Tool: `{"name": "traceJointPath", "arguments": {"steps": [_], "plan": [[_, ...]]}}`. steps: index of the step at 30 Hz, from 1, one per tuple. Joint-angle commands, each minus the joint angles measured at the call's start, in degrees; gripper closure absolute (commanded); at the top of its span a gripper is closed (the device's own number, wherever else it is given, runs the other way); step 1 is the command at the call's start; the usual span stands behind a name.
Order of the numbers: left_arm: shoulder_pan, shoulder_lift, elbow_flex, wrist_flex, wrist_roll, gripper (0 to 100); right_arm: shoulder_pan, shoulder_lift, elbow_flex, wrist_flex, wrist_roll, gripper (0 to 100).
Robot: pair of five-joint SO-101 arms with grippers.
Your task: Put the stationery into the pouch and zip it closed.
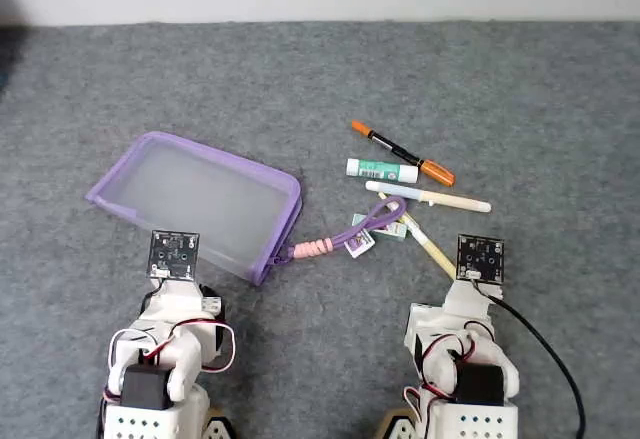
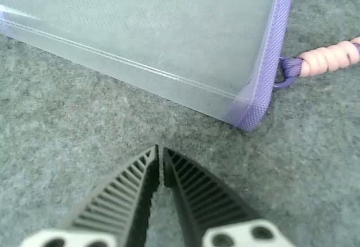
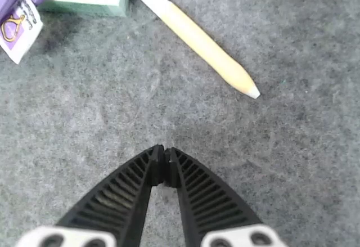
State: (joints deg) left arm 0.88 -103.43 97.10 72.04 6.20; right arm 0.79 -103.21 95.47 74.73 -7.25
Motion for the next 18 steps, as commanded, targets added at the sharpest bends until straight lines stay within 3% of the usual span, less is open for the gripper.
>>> {"name": "traceJointPath", "arguments": {"steps": [1, 18], "plan": [[-0.2, -0.6, -0.7, 0.3, -0.3, 99, -0.4, -0.7, 1.0, 0.1, -0.8, 99.0], [-0.2, -0.6, -0.7, 0.3, -0.3, 99, -2.9, -0.7, 0.9, 0.0, -0.4, 99.0]]}}
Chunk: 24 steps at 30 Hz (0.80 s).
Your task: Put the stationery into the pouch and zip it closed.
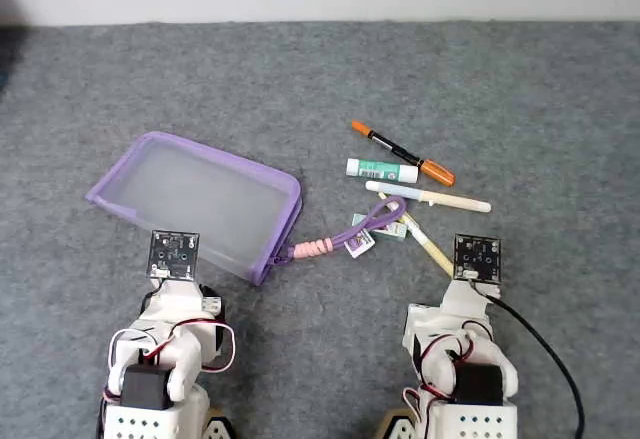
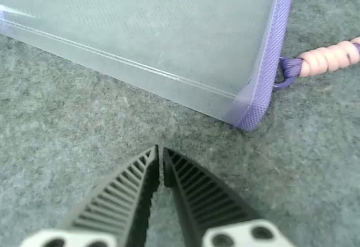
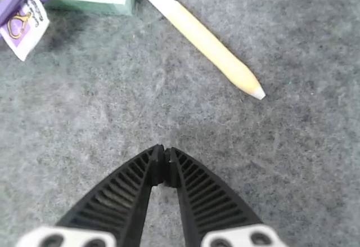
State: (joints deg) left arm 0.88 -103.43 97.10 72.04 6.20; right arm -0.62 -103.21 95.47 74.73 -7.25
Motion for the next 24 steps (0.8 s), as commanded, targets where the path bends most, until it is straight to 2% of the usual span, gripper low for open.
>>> {"name": "traceJointPath", "arguments": {"steps": [1, 4, 9, 11, 15, 19, 24], "plan": [[-0.2, -0.6, -0.7, 0.3, -0.3, 99, -2.7, -0.7, 0.7, -0.1, -0.3, 99.0], [-0.2, -0.6, -0.7, 0.3, -0.3, 99, -5.8, -0.7, 0.4, -2.7, 4.4, 99.0], [-0.2, -0.6, -0.7, 0.3, -0.3, 99, -5.9, -0.7, -0.3, -16.8, 16.7, 99.1], [-0.2, -0.6, -0.7, 0.3, -0.3, 99, -6.0, 0.0, -2.4, -18.8, 18.6, 99.1], [-0.2, -0.6, -0.7, 0.3, -0.3, 99, -6.3, 0.0, -9.0, -14.2, 20.4, 99.1], [-0.2, -0.6, -0.7, 0.3, -0.3, 99, -9.7, 2.3, -17.7, -6.2, 20.7, 99.1], [-0.2, -0.6, -0.7, 0.3, -0.3, 99, -14.3, 19.4, -29.9, -0.8, 20.4, 99.1]]}}
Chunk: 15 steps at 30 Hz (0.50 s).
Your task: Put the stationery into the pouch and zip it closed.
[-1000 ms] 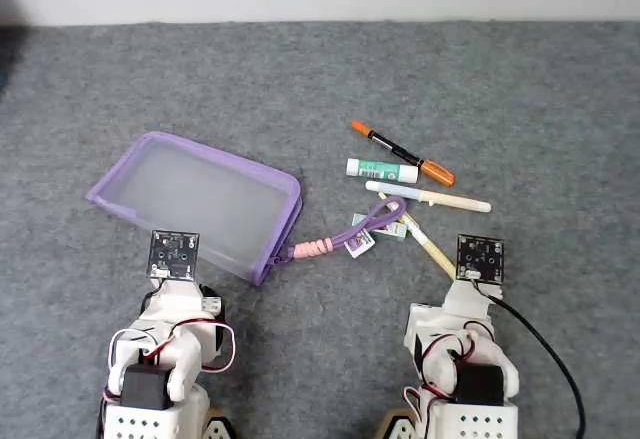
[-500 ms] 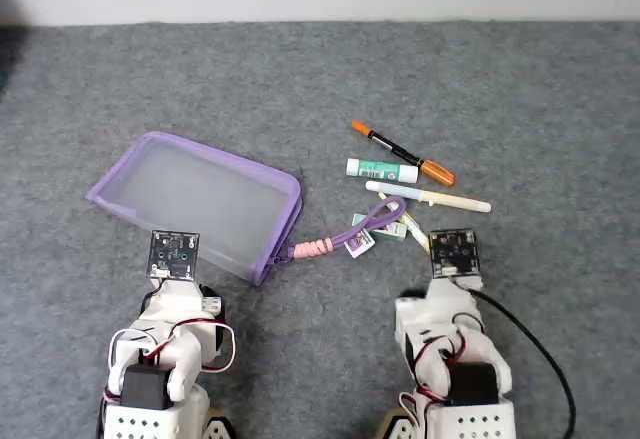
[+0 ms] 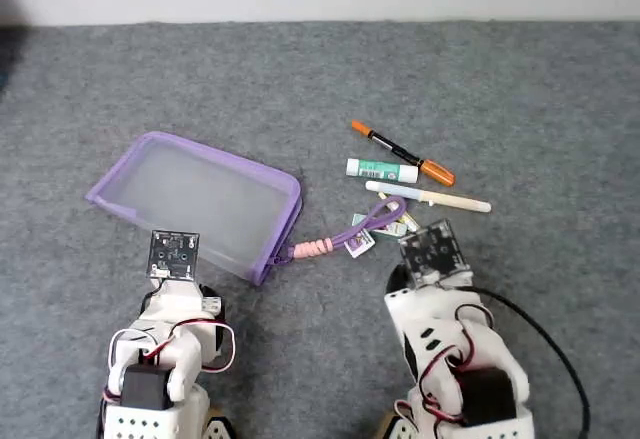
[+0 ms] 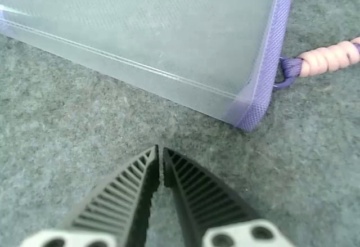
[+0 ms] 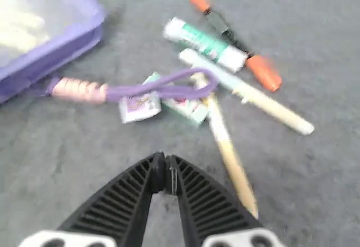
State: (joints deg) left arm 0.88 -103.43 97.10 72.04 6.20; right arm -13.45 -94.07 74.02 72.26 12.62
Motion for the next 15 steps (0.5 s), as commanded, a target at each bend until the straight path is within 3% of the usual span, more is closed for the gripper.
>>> {"name": "traceJointPath", "arguments": {"steps": [1, 10, 15], "plan": [[-0.2, -0.6, -0.7, 0.3, -0.3, 99, -1.7, 15.1, -11.1, 1.5, 0.5, 99.1], [-0.2, -0.6, -0.7, 0.3, -0.3, 99, -5.0, 59.5, -41.8, -0.4, 1.1, 99.1], [-0.2, -0.6, -0.7, 0.3, -0.3, 99, -7.0, 76.0, -55.6, 4.0, 21.3, 93.9]]}}
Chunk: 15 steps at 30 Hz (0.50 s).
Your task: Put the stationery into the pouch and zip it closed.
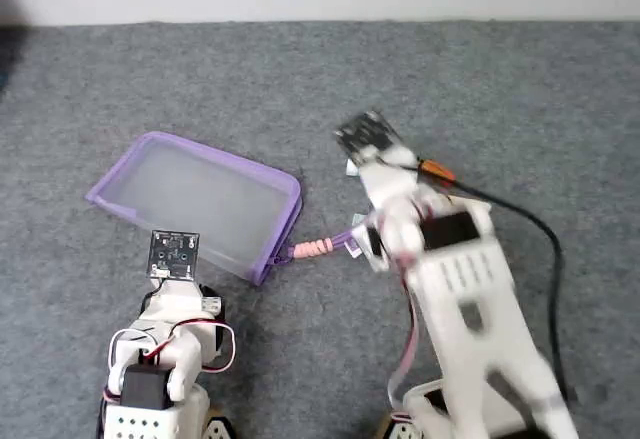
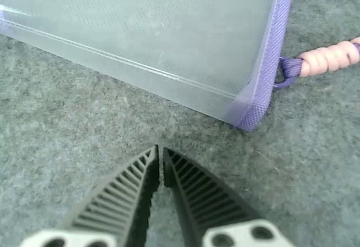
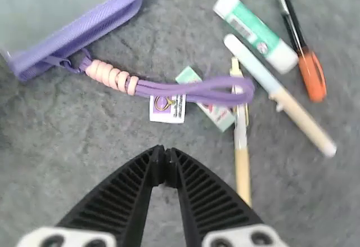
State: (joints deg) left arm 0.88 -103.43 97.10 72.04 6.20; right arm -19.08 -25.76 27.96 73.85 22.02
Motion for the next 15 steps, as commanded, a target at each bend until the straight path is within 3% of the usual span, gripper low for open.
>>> {"name": "traceJointPath", "arguments": {"steps": [1, 4, 11, 15], "plan": [[-0.2, -0.6, -0.7, 0.3, -0.3, 99, -1.6, 10.2, -12.0, 3.4, 15.4, 92.2], [-0.2, -0.6, -0.7, 0.3, -0.3, 99, -3.4, 17.2, -18.3, 4.5, 18.9, 89.8], [-0.2, -0.6, -0.7, 0.3, -0.3, 99, -10.1, 33.0, -30.2, 10.5, 19.2, 82.8], [-0.2, -0.6, -0.7, 0.3, -0.3, 99, -13.1, 41.7, -35.6, 12.1, 24.2, 78.7]]}}
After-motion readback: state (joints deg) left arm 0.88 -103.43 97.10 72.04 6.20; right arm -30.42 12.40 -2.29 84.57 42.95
